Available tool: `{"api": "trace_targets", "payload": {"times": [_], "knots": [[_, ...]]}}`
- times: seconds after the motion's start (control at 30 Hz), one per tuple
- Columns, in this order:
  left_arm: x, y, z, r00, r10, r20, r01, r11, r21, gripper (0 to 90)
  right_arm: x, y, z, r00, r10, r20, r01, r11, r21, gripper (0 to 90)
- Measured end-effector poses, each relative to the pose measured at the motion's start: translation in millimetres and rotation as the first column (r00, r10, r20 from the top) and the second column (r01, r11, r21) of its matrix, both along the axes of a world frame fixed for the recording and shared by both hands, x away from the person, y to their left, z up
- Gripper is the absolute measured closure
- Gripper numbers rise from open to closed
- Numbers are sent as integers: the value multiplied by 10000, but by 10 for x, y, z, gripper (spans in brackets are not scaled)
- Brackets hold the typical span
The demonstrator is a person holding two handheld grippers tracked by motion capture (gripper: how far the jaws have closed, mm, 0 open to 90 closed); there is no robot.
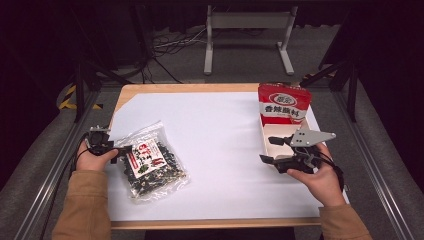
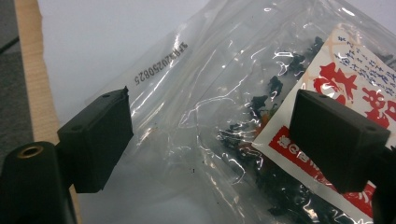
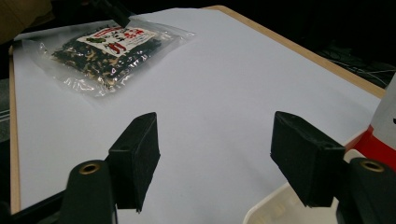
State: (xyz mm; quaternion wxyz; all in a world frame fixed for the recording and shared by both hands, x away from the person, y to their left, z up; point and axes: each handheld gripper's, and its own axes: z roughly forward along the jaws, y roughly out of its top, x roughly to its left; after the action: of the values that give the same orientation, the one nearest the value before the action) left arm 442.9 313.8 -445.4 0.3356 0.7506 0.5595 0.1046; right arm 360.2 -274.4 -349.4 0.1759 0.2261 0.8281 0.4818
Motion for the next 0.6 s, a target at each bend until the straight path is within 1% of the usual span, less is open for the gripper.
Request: {"api": "trace_targets", "payload": {"times": [0.1,0.13,0.17,0.2,0.23,0.3,0.33,0.37,0.4,0.43,0.47,0.57,0.6], "knots": [[-10,3,4,9999,-32,-115,31,10000,-86,167,0,3,-3,10000,-17,-1,17,10000,-28,319],[-16,1,12,9997,-105,-208,100,9997,-218,204,1,3,-5,10000,-21,-10,21,10000,-29,319],[-24,-9,12,9998,-57,-215,52,9997,-230,254,1,3,-7,10000,-21,-17,21,10000,-26,318],[-24,-9,9,9998,-62,-195,58,9998,-194,257,3,4,-9,10000,-17,-16,17,10000,-23,317],[-37,-6,11,9998,133,-165,-135,9998,-125,274,5,4,-10,10000,-16,-9,16,10000,-11,316],[-63,2,19,9988,451,-183,-452,9990,-43,427,9,-4,-8,10000,-69,56,69,9999,92,317],[-63,2,19,9988,451,-183,-452,9990,-43,481,11,-13,-7,9999,-99,35,98,9998,143,317],[-71,6,14,9986,502,-157,-504,9987,-89,481,11,-13,-7,9999,-99,35,98,9998,143,317],[-78,9,11,9983,570,-128,-571,9983,-95,528,12,-23,-4,9999,-127,43,127,9998,175,317],[-82,7,10,9980,615,-122,-616,9981,-92,528,12,-23,-4,9999,-127,43,127,9998,175,317],[-89,0,11,9977,672,-133,-673,9977,-82,553,11,-24,-2,9999,-136,49,136,9997,188,317],[-98,-1,15,9976,668,-194,-671,9976,-157,639,8,-13,0,9999,-91,51,90,9998,201,316],[-100,5,16,9976,654,-224,-659,9976,-197,681,7,-8,0,10000,-81,53,80,9998,196,316]]}}
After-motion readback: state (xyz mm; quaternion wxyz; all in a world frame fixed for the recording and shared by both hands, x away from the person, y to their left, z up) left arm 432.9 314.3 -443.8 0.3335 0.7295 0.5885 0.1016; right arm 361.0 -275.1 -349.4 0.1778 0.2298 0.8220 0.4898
